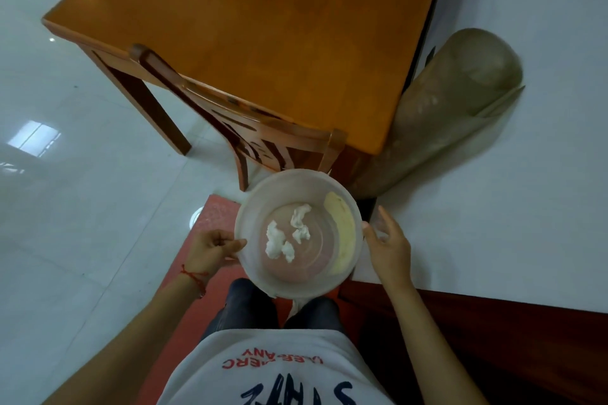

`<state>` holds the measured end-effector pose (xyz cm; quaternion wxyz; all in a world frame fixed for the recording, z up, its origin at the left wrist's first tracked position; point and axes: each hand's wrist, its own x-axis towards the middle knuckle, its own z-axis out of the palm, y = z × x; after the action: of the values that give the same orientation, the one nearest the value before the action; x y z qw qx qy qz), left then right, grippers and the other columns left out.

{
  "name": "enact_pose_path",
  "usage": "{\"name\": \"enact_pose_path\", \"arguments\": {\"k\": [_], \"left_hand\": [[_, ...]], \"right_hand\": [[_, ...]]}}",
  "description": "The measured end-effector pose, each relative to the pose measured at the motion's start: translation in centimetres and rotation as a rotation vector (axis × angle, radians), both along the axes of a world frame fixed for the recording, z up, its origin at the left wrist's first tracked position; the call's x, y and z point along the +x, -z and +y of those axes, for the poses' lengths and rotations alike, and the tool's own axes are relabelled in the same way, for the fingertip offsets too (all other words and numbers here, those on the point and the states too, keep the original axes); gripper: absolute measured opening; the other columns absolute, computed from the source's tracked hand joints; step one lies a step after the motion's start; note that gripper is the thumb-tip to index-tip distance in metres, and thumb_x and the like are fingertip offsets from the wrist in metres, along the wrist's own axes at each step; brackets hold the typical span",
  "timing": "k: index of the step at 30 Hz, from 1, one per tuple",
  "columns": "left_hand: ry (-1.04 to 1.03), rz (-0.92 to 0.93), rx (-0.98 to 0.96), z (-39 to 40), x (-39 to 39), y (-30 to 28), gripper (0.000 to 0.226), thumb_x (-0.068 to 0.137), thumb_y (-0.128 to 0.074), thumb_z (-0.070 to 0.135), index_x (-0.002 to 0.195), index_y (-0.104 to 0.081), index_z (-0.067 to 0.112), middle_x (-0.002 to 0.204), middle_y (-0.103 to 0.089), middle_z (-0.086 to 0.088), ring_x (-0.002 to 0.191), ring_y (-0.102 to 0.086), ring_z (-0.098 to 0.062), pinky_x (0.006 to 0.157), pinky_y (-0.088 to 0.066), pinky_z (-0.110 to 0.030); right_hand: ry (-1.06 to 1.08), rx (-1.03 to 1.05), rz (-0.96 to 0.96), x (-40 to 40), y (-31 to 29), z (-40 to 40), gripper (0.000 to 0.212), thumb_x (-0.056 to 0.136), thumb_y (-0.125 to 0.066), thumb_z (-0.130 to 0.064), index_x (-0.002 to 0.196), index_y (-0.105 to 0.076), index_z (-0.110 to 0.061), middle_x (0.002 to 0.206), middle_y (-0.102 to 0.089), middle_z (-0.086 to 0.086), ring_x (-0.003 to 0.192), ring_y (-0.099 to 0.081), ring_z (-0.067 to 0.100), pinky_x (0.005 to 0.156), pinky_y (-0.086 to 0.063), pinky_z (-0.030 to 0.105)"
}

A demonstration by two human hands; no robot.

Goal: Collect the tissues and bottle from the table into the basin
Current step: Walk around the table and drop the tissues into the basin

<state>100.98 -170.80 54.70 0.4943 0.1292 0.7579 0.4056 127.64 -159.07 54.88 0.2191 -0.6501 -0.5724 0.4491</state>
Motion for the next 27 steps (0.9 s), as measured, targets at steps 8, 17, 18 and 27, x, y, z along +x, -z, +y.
{"name": "enact_pose_path", "arguments": {"k": [8,17,18,27], "left_hand": [[-0.147,0.005,-0.001,-3.6,-1.2,0.5,0.012,0.075,-0.07,0.0,0.07,-0.06,0.003,0.061,-0.065,-0.007,0.046,-0.065,-0.01,0.043,-0.054,-0.02],[-0.329,-0.019,0.012,-9.6,-7.6,0.6,0.015,0.073,-0.072,0.001,0.065,-0.06,0.004,0.046,-0.067,0.004,0.045,-0.065,-0.01,0.043,-0.054,-0.02],[-0.351,-0.019,0.008,-10.3,-8.6,0.7,0.015,0.073,-0.072,0.0,0.066,-0.06,0.001,0.046,-0.066,0.002,0.043,-0.065,-0.009,0.041,-0.053,-0.019],[-0.521,-0.041,0.001,-17.7,-18.9,1.1,0.013,0.075,-0.071,0.001,0.071,-0.059,0.004,0.068,-0.057,-0.01,0.051,-0.064,-0.011,0.046,-0.055,-0.017]], "right_hand": [[-0.114,-0.225,0.095,-2.8,0.3,0.2,0.03,0.088,-0.06,-0.025,0.113,-0.064,-0.011,0.108,-0.068,0.012,0.098,-0.064,0.025,0.093,-0.051,0.047],[-0.291,-0.235,0.061,-11.8,-0.4,-1.5,0.031,0.084,-0.065,-0.019,0.113,-0.064,-0.007,0.104,-0.068,0.007,0.098,-0.063,0.02,0.092,-0.052,0.041],[-0.31,-0.235,0.061,-13.3,-0.5,-1.9,0.031,0.085,-0.064,-0.018,0.113,-0.064,-0.006,0.105,-0.068,0.008,0.099,-0.063,0.021,0.092,-0.052,0.04],[-0.465,-0.243,0.074,-27.5,-0.3,-5.9,0.026,0.085,-0.063,-0.009,0.11,-0.063,0.001,0.092,-0.068,0.012,0.084,-0.065,0.021,0.081,-0.055,0.033]]}}
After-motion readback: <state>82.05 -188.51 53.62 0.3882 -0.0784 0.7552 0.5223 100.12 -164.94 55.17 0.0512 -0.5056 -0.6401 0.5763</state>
